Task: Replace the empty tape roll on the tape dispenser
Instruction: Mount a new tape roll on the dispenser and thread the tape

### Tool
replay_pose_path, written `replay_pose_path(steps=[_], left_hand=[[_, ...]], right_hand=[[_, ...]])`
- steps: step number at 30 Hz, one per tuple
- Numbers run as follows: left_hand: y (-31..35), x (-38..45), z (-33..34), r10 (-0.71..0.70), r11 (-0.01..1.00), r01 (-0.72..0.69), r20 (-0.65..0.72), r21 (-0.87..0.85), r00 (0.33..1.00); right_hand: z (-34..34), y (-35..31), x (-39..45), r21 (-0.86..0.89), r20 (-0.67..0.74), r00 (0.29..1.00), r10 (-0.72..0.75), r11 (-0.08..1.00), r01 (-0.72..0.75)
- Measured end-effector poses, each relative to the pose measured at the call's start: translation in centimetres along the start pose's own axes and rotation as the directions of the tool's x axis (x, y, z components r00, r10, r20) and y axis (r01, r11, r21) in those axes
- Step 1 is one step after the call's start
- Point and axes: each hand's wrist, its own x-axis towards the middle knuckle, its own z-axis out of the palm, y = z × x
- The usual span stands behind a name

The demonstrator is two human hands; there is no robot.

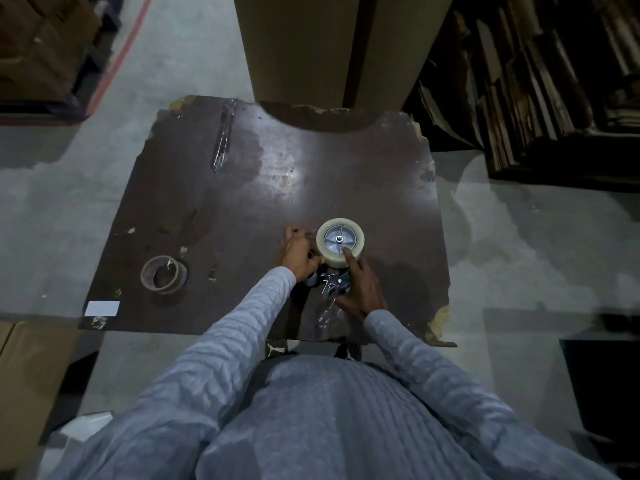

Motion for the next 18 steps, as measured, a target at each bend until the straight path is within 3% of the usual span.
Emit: replay_pose_path(steps=[8,18], left_hand=[[1.6,-0.4,0.7,0.0,0.998,0.009,-0.125,0.069,0.992],[1.1,-0.4,0.8,0.02,0.998,-0.012,-0.131,0.061,0.991]], right_hand=[[-0.4,-0.7,0.7,0.067,-0.023,0.999,0.038,0.997,-0.036],[-0.8,-1.1,1.3,0.058,0.031,0.999,-0.009,0.998,0.007]])
